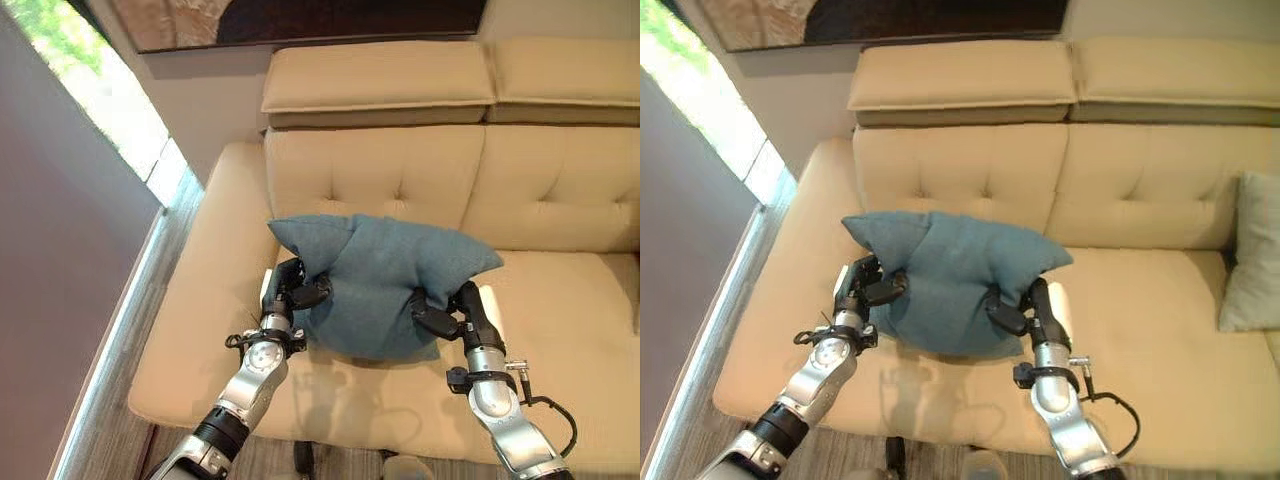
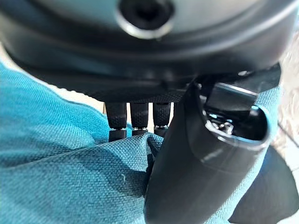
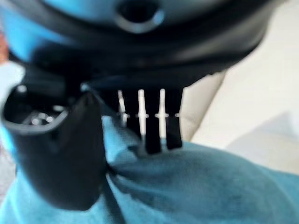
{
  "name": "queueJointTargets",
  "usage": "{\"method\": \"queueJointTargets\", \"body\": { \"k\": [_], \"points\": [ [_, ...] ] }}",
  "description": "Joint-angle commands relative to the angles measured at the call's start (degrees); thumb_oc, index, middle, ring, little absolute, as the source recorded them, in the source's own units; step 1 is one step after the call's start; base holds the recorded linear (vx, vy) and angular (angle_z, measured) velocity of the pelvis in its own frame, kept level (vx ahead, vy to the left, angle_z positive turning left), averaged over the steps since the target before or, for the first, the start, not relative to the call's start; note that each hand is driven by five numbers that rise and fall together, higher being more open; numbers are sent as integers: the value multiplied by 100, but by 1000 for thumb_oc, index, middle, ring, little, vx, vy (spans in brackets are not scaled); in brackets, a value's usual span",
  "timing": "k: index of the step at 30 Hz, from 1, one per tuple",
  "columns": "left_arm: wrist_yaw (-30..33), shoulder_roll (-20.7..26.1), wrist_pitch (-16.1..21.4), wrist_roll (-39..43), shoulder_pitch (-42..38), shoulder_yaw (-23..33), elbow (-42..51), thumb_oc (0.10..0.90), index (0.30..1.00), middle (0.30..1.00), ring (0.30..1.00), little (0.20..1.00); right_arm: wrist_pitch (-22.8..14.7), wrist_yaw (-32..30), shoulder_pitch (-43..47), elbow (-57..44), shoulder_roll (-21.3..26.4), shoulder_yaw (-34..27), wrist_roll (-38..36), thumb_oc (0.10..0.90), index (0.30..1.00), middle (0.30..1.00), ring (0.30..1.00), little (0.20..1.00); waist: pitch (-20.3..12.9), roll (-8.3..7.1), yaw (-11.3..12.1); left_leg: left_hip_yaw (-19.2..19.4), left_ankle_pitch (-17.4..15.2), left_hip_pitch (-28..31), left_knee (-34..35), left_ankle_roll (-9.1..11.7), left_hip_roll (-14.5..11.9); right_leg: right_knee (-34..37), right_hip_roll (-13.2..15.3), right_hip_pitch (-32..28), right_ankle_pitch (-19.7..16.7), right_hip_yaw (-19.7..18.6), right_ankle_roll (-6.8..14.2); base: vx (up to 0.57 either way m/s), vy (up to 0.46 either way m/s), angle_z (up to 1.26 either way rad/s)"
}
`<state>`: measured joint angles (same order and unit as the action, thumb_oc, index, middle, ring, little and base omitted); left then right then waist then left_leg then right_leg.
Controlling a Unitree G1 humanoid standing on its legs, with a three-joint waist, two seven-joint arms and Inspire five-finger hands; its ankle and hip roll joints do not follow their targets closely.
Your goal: Pick up all the scattered cushions and arrange them neatly on the sofa.
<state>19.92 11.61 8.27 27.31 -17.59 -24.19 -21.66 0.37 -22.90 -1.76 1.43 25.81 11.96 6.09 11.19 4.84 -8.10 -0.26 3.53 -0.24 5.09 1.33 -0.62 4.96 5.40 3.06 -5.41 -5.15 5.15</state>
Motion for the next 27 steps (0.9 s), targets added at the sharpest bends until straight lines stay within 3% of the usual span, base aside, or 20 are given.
{"method": "queueJointTargets", "body": {
  "k": [1,3,4,5,6,7,8,10,12,15,22,24,27],
  "points": [
    [-514,-190,781,63,-722,-399,1029,400,300,300,300,300,-872,-124,1315,-1134,-379,409,580,400,300,300,300,300,-754,-51,429,321,-889,-358,-9,-110,-210,-748,493,-179,842,1050,169,-26,28,-79],
    [-457,-120,800,133,-719,-308,1124,400,300,300,300,300,-843,-138,1650,-1028,-514,538,666,400,300,300,300,300,-745,-36,659,737,-863,-362,-9,-114,-379,-800,893,-341,811,2111,171,-19,-16,-125],
    [-457,-119,800,133,-720,-308,1124,400,300,300,300,300,-843,-138,1652,-1027,-515,538,666,400,300,300,300,300,-739,-37,656,736,-863,-356,-9,-114,-378,-796,894,-350,810,2113,172,28,-47,-139],
    [-557,-157,746,90,-765,-410,1119,400,300,300,300,300,-825,-224,1729,-961,-587,565,696,400,300,300,300,300,-716,-84,633,660,-908,-329,-9,-160,-333,-1158,1101,-169,519,1694,216,25,-36,-77],
    [-557,-156,746,89,-769,-409,1118,400,300,300,300,300,-826,-225,1735,-958,-588,565,696,400,300,300,300,300,-728,-87,640,668,-894,-351,-9,-164,-330,-1156,1103,-142,504,1683,216,108,-128,-27],
    [-494,-323,808,167,-880,-535,961,400,300,300,300,300,-695,-318,1880,-1049,-547,536,787,400,300,300,300,300,-719,-141,509,447,-964,-313,-9,-187,-216,-828,1026,-106,462,478,342,131,-117,28],
    [-421,-396,815,276,-953,-544,919,400,300,300,300,300,-654,-330,1983,-1050,-524,569,830,400,300,300,300,300,-699,-148,486,378,-989,-250,-9,-186,-207,-668,939,-80,614,234,328,157,-147,28],
    [-352,-433,830,300,-1019,-530,856,400,300,300,300,300,-627,-419,2084,-1023,-541,558,806,400,300,300,300,300,-686,-166,493,352,-1000,-232,-9,-177,-187,-492,953,-130,610,238,349,52,-97,21],
    [-152,-548,875,312,-1398,-545,690,400,300,300,300,300,-497,-648,2554,-786,-486,635,913,400,300,300,300,300,-688,-207,517,256,-923,-378,-9,-65,-242,-9,896,-210,534,552,399,-12,-192,55],
    [-27,-603,903,159,-1882,-623,546,400,300,300,300,300,-414,-864,3089,-363,-402,672,866,400,300,300,300,300,-673,-181,527,121,-826,-640,-9,24,-331,4,774,-93,588,710,382,-63,-106,19],
    [440,-717,1028,149,-3780,-688,-397,400,300,300,300,300,-7,-1309,5138,668,3,1073,776,400,300,300,300,300,-225,-83,387,35,-610,-1342,-9,173,-304,4,737,420,439,922,380,-110,11,12],
    [544,-564,1089,357,-4719,-621,-1003,400,300,300,300,300,209,-1468,6182,1344,9,1253,622,400,300,300,300,300,-38,-49,363,88,-513,-1688,-9,232,-259,4,751,751,325,915,384,-116,81,6],
    [551,-384,1122,448,-5233,-523,-1328,400,300,300,300,300,258,-1594,6811,1813,-28,1351,504,400,300,300,300,300,82,-5,353,128,-436,-1937,-9,303,-258,4,772,961,268,911,398,-35,74,6]
  ]
}}
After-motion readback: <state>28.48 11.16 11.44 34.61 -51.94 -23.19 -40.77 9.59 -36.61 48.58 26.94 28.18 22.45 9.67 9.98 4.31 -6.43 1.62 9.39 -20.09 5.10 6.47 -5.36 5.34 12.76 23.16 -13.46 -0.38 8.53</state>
